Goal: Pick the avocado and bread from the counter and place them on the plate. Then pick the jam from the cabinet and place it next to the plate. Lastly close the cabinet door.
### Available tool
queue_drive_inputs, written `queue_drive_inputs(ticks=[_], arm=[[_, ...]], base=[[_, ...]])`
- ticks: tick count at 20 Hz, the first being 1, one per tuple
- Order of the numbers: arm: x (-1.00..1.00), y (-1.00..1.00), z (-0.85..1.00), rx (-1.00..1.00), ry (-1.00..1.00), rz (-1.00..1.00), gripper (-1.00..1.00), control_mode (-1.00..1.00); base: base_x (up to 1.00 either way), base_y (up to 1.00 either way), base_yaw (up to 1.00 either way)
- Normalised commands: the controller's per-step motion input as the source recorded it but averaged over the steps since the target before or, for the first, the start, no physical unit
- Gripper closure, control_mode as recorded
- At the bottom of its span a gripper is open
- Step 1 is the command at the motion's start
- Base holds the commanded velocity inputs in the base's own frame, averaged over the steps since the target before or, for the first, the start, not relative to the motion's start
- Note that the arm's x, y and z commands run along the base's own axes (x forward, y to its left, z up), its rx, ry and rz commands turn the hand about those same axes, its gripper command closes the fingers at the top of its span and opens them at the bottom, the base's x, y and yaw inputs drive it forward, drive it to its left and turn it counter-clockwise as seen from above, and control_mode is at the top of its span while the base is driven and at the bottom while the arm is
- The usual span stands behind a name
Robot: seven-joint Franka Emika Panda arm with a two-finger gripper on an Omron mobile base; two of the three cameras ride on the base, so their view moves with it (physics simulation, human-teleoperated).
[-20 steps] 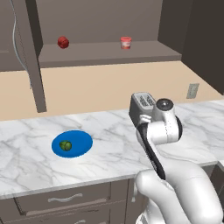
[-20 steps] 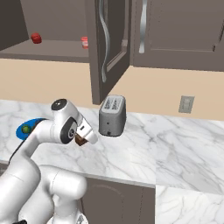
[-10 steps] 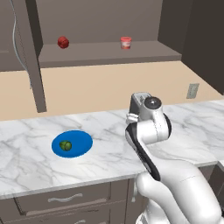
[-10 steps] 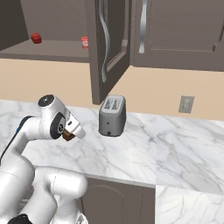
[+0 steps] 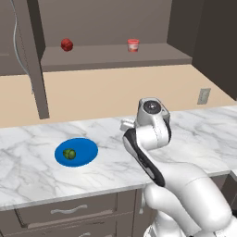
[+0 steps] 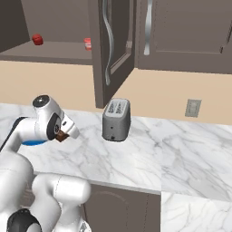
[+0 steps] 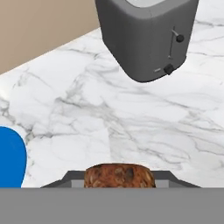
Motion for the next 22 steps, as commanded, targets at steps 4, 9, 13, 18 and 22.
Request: queue_drive_inputs(ticks=[4, 9, 13, 18, 22], arm=[[0.38, 0.49, 0.02, 0.05, 0.00, 0.19, 1.00, -1.00], [0.31, 0.56, 0.05, 0.01, 0.00, 0.25, 1.00, -1.00], [0.20, 0.61, 0.06, 0.00, 0.00, 0.25, 1.00, -1.00], [0.01, 0.68, 0.02, 0.00, 0.00, 0.23, 1.00, -1.00], [0.02, 0.70, 0.00, 0.00, 0.00, 0.19, 1.00, -1.00]], base=[[0.00, 0.00, 0.00], [0.00, 0.00, 0.00], [0.00, 0.00, 0.00], [0.00, 0.00, 0.00], [0.00, 0.00, 0.00]])
